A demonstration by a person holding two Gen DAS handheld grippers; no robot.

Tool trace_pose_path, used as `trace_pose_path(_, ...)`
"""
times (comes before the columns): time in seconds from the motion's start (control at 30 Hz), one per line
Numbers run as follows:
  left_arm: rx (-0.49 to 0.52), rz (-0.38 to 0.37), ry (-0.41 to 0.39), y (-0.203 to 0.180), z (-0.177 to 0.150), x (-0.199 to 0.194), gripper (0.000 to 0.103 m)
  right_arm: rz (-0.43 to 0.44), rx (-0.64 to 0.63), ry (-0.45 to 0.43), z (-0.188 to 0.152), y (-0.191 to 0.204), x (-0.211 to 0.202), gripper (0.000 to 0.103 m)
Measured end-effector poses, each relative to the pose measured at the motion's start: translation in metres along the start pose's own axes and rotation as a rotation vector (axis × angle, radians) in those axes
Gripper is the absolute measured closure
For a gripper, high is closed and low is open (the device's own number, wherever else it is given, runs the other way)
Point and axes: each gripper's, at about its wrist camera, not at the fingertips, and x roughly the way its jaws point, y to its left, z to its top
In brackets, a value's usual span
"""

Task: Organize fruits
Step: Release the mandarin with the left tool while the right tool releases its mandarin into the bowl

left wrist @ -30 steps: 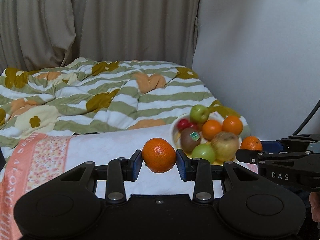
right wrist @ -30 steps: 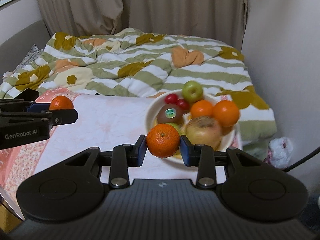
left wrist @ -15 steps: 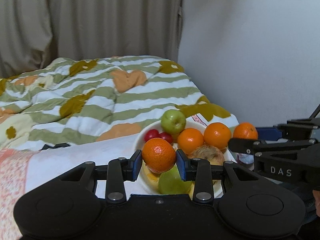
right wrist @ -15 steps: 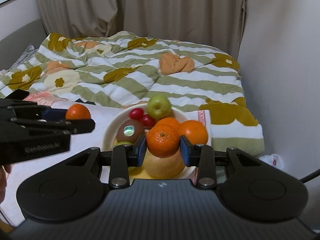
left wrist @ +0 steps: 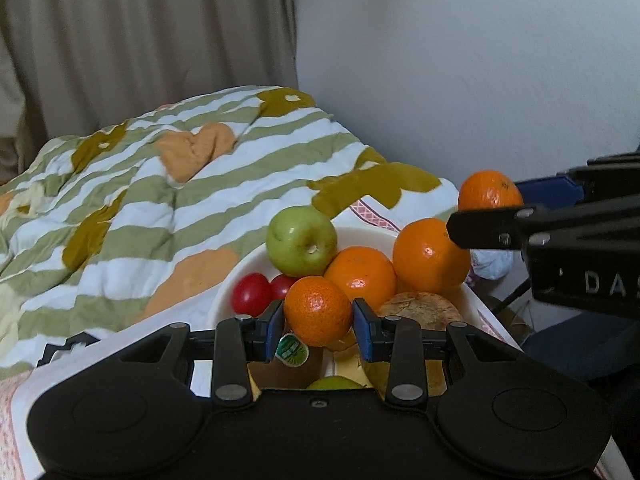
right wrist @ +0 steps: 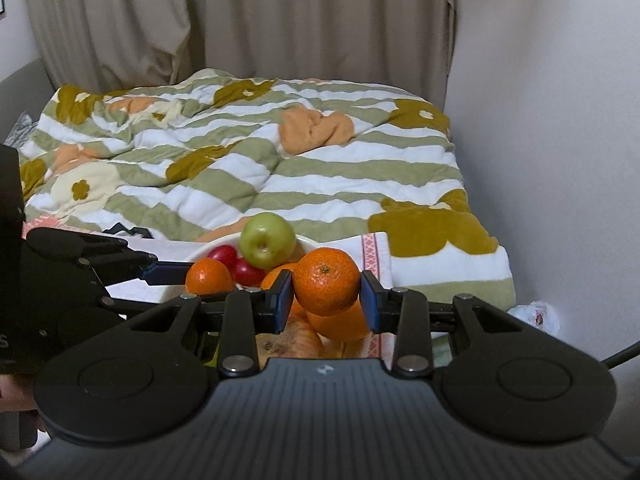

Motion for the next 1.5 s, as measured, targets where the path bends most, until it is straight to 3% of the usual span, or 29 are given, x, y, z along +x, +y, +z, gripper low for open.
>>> trace_pose_path(0.03,0.008,-0.005,0.000,0.000,0.001,0.002,0.058,-0.006,0.005,0.000,0.000,-0.001,0.001,0.052)
trace_pose_path(0.1,0.024,0.003,-0.011,-0.001,0.001,0.000,0.020,-0.015,0.011,-0.002,0.002,-0.002,0.001,0.052)
trace_pose_path(0.17,0.036,0.022,-0.046,-0.001,0.000,-0.007,0.006,-0.021,0.016,-0.005,0.003,-0.003,0.002,0.052)
trace_pose_path(0.33,0.053,0.070,-0.040,0.009,-0.005,-0.018,0.006,-0.013,0.012,-0.016,0.010,0.002,0.003,0.052)
trace_pose_path(0.73,-0.106,0.126,-0.034,0.057,-0.030,-0.060,0.005,0.068,-0.048,0.018,0.020,0.051,0.036,0.052)
trace_pose_path(1.07,-0.152,0.164,-0.026,0.077,-0.048,-0.072,0.005,0.057,-0.048,0.040,0.011,0.075,0.074,0.052)
trace_pose_path(1.4,-0.159,0.170,-0.024,0.089,-0.066,-0.080,0.005,0.031,-0.040,0.001,0.003,0.087,0.081,0.051)
trace_pose_path(1.5,-0.154,0.176,-0.020,0.089,-0.069,-0.081,0.005,0.014,-0.058,-0.028,0.000,0.092,0.079,0.035)
